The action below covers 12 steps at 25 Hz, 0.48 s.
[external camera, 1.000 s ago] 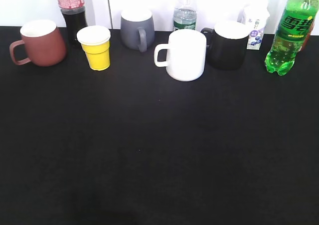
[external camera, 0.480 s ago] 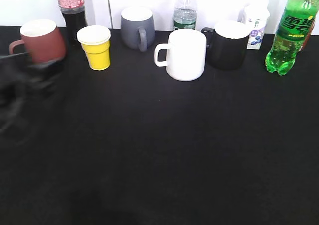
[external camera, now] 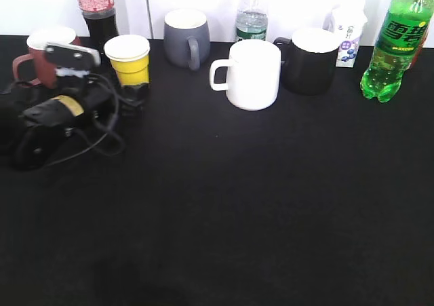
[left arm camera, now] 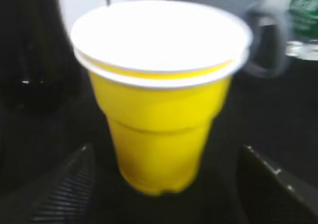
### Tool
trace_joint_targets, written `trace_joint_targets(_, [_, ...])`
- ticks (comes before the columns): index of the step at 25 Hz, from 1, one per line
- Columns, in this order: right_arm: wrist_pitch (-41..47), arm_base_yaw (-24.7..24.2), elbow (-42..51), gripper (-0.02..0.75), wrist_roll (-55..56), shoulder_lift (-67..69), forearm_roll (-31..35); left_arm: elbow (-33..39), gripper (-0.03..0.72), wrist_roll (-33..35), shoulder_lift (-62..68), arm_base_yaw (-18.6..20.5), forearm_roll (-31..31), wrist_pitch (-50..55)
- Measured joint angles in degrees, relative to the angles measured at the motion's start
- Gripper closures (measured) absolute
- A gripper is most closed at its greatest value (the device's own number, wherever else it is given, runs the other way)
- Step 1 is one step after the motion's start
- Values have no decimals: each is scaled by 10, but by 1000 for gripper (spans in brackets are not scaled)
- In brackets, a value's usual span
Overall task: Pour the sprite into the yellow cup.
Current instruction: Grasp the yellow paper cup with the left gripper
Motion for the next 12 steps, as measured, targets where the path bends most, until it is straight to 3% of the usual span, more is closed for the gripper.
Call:
trace_joint_targets(9, [0, 0, 0, 152, 0, 0, 0, -156, 13, 0, 95, 0, 0, 29])
trace_joint_targets(12, [0, 0, 0, 152, 0, 0, 0, -160, 135, 0, 114, 0, 6, -40])
